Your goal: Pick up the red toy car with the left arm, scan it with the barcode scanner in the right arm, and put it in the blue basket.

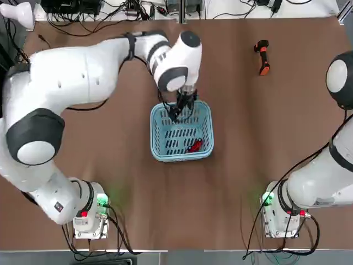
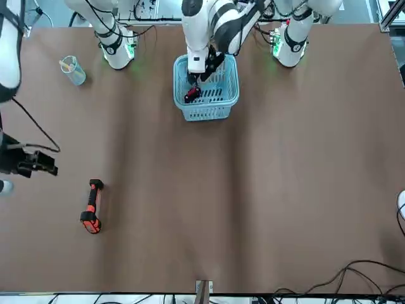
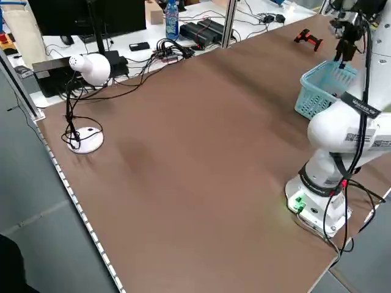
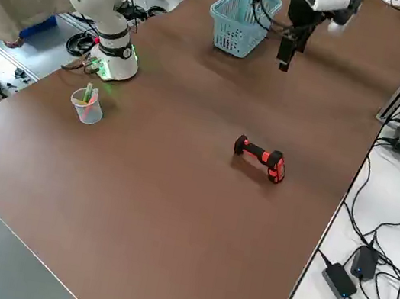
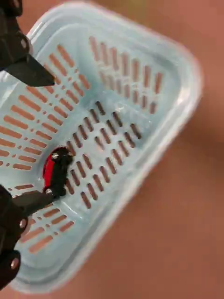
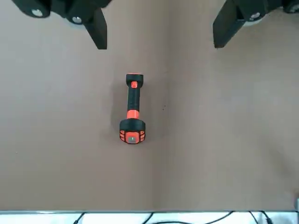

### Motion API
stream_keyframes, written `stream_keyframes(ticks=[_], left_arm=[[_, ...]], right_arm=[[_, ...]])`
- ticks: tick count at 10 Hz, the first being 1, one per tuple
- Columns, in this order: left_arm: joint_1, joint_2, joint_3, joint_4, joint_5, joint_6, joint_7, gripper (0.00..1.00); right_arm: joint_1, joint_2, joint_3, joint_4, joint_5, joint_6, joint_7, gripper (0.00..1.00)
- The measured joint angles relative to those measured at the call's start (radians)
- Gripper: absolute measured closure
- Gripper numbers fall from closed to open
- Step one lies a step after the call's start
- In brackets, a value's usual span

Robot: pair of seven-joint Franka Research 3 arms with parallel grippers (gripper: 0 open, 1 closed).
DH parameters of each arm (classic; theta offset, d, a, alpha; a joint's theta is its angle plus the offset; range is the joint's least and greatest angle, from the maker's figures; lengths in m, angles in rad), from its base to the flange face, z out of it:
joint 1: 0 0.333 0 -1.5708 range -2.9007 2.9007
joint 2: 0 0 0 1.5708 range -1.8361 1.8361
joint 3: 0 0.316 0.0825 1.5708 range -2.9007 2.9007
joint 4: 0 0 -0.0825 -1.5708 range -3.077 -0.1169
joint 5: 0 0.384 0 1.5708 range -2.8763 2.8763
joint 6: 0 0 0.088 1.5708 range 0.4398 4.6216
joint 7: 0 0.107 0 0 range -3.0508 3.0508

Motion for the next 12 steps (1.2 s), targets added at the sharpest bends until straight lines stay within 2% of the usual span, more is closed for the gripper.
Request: stream_keyframes(ticks=[3,6,9,10,12], left_arm=[[0.229,-0.131,0.003,0.045,-0.002,-0.102,0.332,0.0],[0.48,-0.152,0.007,0.136,-0.043,-0.191,0.729,0.0],[0.76,-0.147,0.013,0.173,-0.094,-0.203,1.174,0.0],[0.795,-0.145,0.013,0.183,-0.095,-0.223,1.235,0.0],[0.787,-0.144,0.007,0.205,-0.095,-0.242,1.261,0.0]], right_arm=[[0.015,-0.087,-0.001,0.007,-0.001,-0.11,0.036,0.0],[0.015,-0.161,-0.019,0.008,-0.001,-0.223,0.042,0.0],[0.015,-0.229,-0.024,0.009,-0.001,-0.332,0.078,0.0],[0.015,-0.247,-0.025,0.009,-0.002,-0.357,0.086,0.0],[0.003,-0.272,-0.027,0.0,-0.005,-0.381,0.088,0.0]])
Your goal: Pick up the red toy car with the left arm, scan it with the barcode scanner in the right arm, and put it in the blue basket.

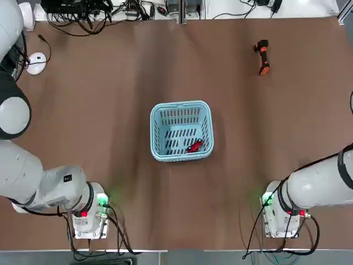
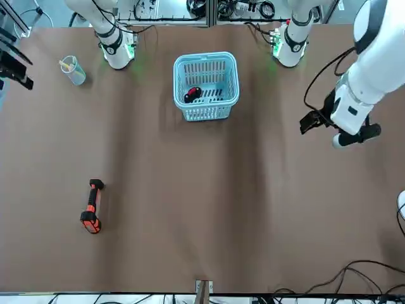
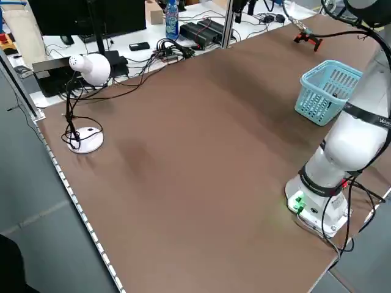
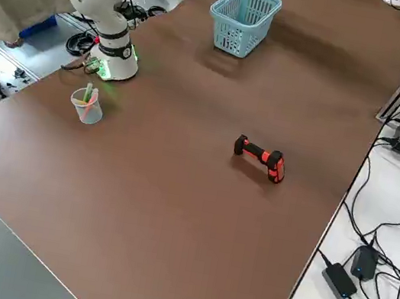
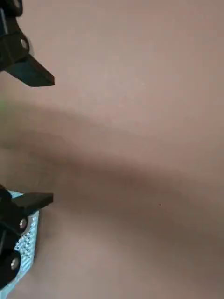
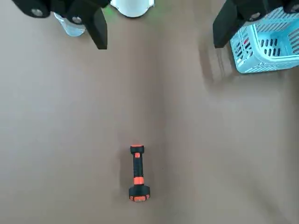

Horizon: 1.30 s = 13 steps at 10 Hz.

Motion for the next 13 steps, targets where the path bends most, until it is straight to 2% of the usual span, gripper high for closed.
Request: stream_keyframes(ticks=[2,5,8,10,13], left_arm=[[0.011,0.0,0.001,0.029,0.003,-0.017,0.0,0.0],[0.054,0.0,0.005,0.052,0.06,-0.033,0.021,0.0],[0.084,-0.015,0.026,0.064,0.063,-0.039,0.17,0.01],[0.059,-0.055,0.152,0.069,0.02,-0.074,0.328,0.03],[-0.142,-0.135,0.426,0.05,-0.001,-0.096,0.433,0.03]], right_arm=[[-0.007,-0.009,0.001,-0.046,-0.01,0.025,0.0,0.0],[-0.008,-0.074,0.011,-0.244,-0.013,0.186,0.0,0.0],[-0.008,-0.104,0.019,-0.283,-0.013,0.198,0.001,0.0],[-0.008,-0.105,0.023,-0.284,-0.013,0.198,0.001,0.0],[-0.008,-0.106,0.025,-0.285,-0.013,0.201,0.002,0.0]])
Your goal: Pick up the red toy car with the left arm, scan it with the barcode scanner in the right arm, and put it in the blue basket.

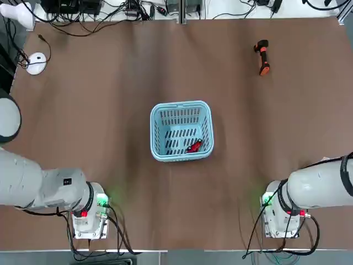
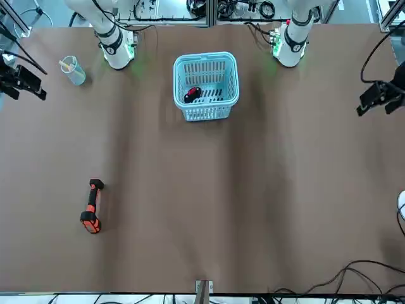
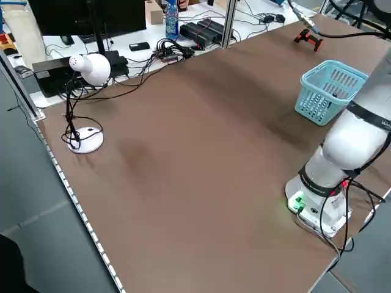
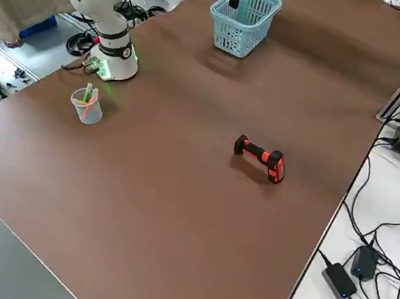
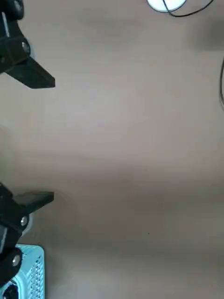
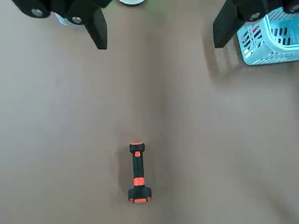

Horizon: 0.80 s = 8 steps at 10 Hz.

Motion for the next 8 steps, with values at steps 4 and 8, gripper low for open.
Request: stream_keyframes(ticks=[4,8], left_arm=[[-0.056,-0.06,0.066,-0.059,0.0,-0.005,0.054,0.01],[-0.068,-0.032,0.039,-0.05,0.02,-0.005,0.034,0.01]], right_arm=[[0.0,-0.001,-0.001,0.0,-0.001,0.005,0.003,0.0],[-0.001,-0.001,-0.001,0.0,-0.002,0.01,0.005,0.0]])
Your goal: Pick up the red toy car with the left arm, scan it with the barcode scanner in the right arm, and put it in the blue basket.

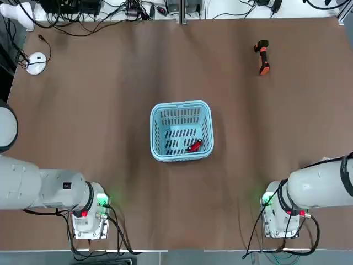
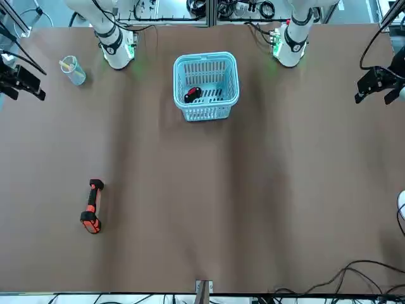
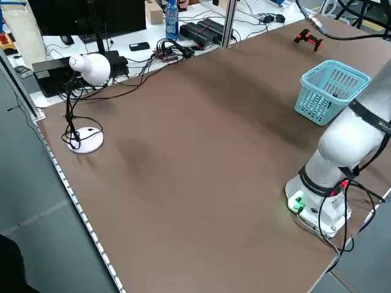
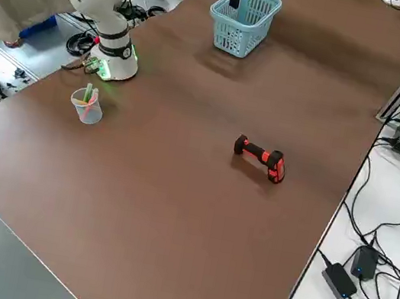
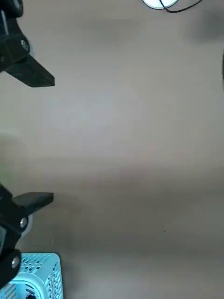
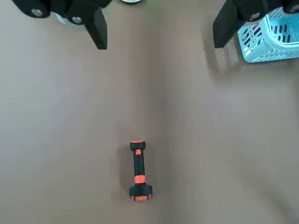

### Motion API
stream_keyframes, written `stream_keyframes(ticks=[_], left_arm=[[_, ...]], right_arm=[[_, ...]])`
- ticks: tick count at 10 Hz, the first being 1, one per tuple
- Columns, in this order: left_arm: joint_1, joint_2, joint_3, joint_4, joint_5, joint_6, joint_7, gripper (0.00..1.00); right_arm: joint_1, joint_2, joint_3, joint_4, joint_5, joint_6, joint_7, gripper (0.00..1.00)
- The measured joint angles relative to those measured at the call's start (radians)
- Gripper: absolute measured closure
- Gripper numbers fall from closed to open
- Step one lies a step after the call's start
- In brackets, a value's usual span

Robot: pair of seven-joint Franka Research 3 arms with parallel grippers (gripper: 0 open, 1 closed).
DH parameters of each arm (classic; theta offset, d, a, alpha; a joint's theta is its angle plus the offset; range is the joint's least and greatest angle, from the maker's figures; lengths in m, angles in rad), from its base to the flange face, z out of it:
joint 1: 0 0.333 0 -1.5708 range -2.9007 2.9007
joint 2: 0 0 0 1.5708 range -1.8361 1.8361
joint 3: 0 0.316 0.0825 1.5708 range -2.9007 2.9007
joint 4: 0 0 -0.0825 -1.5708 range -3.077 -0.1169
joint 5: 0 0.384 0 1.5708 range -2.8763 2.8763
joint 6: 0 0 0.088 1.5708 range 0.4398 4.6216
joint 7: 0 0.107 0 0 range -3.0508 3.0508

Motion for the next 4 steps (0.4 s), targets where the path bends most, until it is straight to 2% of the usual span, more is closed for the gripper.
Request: stream_keyframes(ticks=[4], left_arm=[[-0.022,0.019,0.003,0.0,0.013,0.007,-0.057,0.01]], right_arm=[[0.0,-0.003,0.0,0.005,-0.004,0.012,0.0,0.0]])
